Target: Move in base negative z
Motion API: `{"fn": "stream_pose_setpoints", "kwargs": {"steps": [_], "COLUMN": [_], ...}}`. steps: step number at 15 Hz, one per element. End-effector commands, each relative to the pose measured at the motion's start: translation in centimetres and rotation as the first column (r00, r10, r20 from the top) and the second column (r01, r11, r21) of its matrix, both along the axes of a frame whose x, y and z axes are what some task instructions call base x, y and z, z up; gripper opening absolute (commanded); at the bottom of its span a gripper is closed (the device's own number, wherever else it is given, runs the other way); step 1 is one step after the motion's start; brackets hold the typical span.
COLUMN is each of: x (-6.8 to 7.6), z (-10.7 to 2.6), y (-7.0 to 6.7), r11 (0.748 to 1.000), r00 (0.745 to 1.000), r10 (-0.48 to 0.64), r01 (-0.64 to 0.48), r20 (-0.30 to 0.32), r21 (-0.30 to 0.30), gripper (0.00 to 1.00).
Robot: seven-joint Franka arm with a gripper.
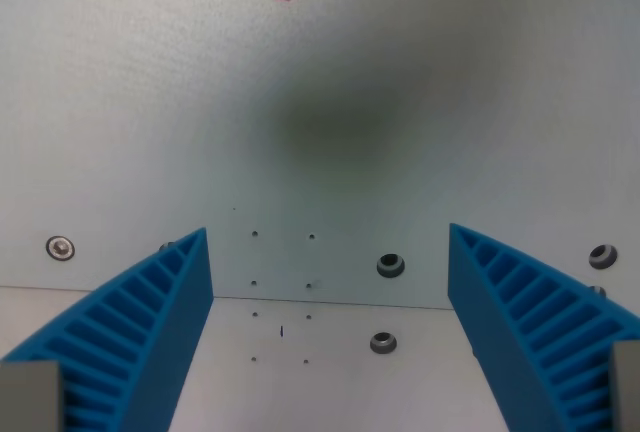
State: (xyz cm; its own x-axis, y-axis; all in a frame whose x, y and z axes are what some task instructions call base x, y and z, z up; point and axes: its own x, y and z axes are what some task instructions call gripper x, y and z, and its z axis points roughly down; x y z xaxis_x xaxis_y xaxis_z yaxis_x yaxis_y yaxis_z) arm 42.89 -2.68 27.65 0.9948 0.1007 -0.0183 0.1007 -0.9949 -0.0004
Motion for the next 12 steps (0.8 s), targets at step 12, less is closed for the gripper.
{"fn": "stream_pose_setpoints", "kwargs": {"steps": [12], "x": [0.4], "z": [-5.7], "y": [0.0], "r11": [1.0], "r00": [1.0], "r10": [0.0], "r01": [0.0], "r20": [0.007], "r21": [0.0], "gripper": [1.0]}}
